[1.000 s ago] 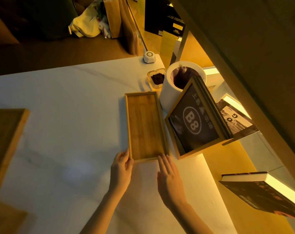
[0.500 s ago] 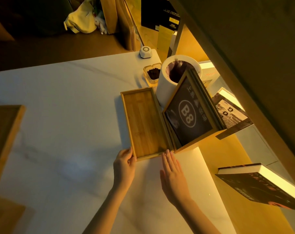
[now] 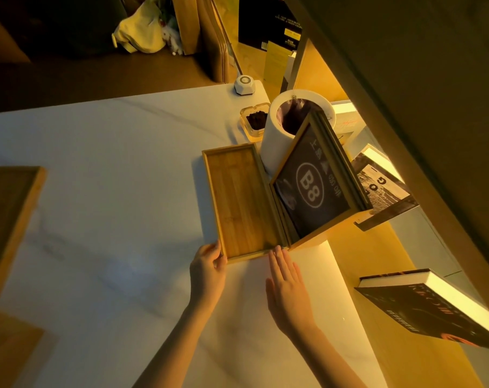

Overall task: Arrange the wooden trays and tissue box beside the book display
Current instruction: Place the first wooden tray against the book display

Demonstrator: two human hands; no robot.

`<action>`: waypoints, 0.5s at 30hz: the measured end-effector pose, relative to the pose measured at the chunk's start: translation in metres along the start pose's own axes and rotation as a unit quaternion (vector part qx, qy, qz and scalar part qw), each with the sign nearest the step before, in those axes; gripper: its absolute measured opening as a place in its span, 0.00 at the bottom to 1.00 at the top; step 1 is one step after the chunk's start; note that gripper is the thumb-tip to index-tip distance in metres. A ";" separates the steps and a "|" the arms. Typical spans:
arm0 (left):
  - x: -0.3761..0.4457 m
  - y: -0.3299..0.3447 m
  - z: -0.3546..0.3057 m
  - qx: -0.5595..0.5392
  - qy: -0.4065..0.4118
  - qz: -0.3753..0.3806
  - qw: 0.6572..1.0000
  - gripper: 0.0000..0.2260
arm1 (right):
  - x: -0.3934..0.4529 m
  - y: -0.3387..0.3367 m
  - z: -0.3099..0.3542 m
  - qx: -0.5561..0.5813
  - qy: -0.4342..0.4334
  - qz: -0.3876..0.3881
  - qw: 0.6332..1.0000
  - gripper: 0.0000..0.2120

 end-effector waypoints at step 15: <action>-0.008 -0.101 0.035 0.265 0.087 -0.009 0.960 0.16 | 0.057 -0.053 0.097 -0.024 -0.093 0.100 0.990 0.11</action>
Point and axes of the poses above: each hand's wrist, its own x-axis towards the middle knuckle, its own y-axis out of the palm, z = x × y, the point moved 2 cm from there along x, towards the middle knuckle, and after that the axes turned 8 degrees about x, right-handed, at the moved point
